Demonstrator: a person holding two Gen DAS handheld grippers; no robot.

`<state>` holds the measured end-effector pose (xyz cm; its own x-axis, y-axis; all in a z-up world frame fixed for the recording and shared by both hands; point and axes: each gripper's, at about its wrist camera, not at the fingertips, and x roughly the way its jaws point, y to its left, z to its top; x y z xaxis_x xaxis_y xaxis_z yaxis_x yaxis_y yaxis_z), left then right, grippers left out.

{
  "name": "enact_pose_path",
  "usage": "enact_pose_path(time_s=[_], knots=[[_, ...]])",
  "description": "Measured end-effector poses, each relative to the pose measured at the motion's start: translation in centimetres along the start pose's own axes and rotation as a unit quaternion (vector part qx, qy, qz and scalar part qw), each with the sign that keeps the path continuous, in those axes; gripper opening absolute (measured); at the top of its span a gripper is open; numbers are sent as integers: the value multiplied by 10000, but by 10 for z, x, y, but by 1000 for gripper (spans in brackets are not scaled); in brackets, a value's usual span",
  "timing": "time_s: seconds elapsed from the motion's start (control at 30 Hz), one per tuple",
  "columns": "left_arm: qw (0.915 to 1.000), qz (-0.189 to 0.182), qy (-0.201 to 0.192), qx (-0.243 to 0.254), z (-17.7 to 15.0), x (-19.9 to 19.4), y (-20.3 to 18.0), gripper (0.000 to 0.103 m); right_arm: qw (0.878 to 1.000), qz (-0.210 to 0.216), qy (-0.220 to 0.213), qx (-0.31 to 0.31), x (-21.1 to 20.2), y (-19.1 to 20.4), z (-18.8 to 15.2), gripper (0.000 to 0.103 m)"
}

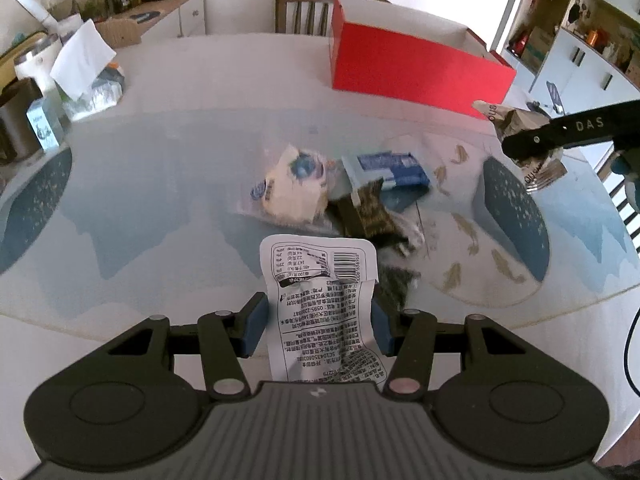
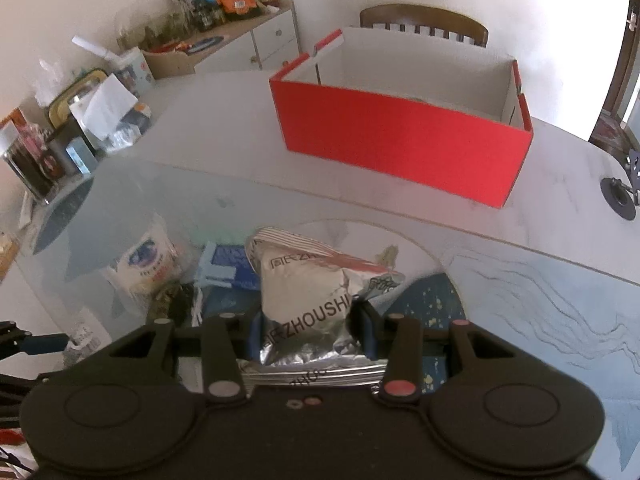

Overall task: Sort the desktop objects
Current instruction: 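Lift and carry the white wrapper and silver pouch toward the red box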

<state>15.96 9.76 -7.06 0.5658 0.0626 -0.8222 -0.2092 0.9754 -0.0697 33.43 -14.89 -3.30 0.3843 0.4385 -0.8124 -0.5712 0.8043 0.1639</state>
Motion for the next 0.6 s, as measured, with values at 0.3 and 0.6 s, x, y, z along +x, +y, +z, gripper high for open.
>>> enact_pose_path(time_s=[0.3,0.6], knots=[[9997,95,-201,31,30,0,-16,52,9998,156,-107,-5,-14,-12,13,45],[9989,217,-412,-112,58,-2,-33,52,9989,383,-178,-177,-28,-25,27,45]])
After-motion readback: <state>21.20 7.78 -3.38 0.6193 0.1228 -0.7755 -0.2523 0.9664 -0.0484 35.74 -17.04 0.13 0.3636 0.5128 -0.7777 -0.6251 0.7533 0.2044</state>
